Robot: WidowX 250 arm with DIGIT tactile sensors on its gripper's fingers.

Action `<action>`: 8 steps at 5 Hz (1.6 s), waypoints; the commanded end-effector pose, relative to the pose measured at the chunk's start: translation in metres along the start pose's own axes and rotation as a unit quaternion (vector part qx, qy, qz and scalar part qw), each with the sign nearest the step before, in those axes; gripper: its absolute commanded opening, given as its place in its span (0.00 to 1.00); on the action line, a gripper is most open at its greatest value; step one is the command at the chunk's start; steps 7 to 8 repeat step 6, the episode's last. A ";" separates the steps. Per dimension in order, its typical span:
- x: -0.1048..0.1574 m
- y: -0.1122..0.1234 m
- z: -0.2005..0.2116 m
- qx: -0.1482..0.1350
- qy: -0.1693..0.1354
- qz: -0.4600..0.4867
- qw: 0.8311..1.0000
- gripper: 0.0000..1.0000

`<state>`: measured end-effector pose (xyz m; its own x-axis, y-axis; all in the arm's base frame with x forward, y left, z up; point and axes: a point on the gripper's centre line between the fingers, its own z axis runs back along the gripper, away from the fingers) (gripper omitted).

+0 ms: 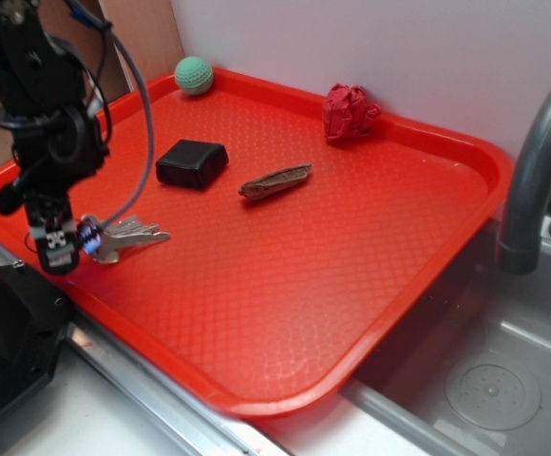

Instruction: Grab the silver keys.

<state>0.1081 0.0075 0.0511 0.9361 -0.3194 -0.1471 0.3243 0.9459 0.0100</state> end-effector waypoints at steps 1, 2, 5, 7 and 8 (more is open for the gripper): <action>0.009 0.045 0.096 0.031 -0.086 0.088 0.992 0.00; 0.013 0.060 0.135 0.018 -0.108 0.148 0.983 0.00; 0.017 0.081 0.187 -0.003 -0.164 0.200 0.966 0.00; 0.019 0.081 0.188 -0.005 -0.166 0.202 0.965 0.00; 0.019 0.081 0.188 -0.005 -0.166 0.202 0.965 0.00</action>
